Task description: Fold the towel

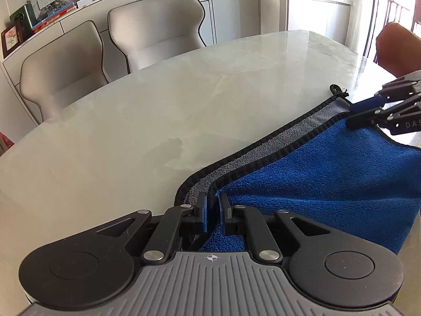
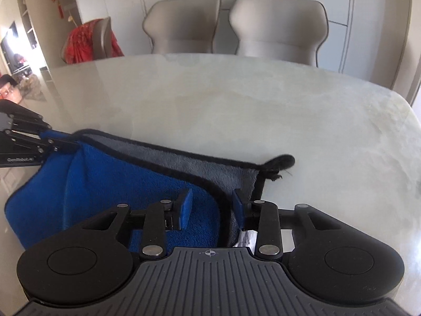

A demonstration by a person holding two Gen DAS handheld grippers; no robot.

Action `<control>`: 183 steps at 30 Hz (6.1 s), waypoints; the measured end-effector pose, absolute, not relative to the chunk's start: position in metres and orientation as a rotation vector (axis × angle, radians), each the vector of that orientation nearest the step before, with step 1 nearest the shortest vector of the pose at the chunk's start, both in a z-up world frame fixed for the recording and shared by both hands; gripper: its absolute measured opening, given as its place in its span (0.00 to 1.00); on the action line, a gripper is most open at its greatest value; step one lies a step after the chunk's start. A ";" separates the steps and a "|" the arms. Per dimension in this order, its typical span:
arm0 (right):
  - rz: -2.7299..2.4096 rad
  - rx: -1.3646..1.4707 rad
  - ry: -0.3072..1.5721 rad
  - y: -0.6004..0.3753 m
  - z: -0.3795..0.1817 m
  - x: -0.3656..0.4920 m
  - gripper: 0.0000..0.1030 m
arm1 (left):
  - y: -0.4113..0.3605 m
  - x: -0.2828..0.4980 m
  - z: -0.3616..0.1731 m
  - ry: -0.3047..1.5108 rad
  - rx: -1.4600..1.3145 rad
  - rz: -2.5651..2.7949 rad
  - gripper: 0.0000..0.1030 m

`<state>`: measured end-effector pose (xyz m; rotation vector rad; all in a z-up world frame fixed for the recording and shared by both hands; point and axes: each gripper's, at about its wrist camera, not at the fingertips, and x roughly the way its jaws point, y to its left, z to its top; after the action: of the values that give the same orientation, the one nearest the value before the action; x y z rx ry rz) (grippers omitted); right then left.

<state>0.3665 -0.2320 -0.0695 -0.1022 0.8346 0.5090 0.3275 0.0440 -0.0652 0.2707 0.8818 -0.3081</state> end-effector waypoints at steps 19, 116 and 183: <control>0.482 -0.164 0.746 -0.240 -0.030 0.372 0.04 | 0.039 0.338 -0.052 0.861 0.270 -0.294 0.08; 0.415 0.250 0.978 -0.301 -0.071 0.325 0.34 | 0.041 0.265 -0.066 0.823 -0.025 -0.339 0.62; 0.879 0.335 1.071 -0.149 -0.056 0.292 0.31 | 0.134 0.249 -0.070 0.999 -0.581 -0.414 0.77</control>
<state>0.2917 -0.1487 -0.0564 0.3353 1.0710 0.8786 0.2487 0.1335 -0.0697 -0.5805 0.9993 -0.4136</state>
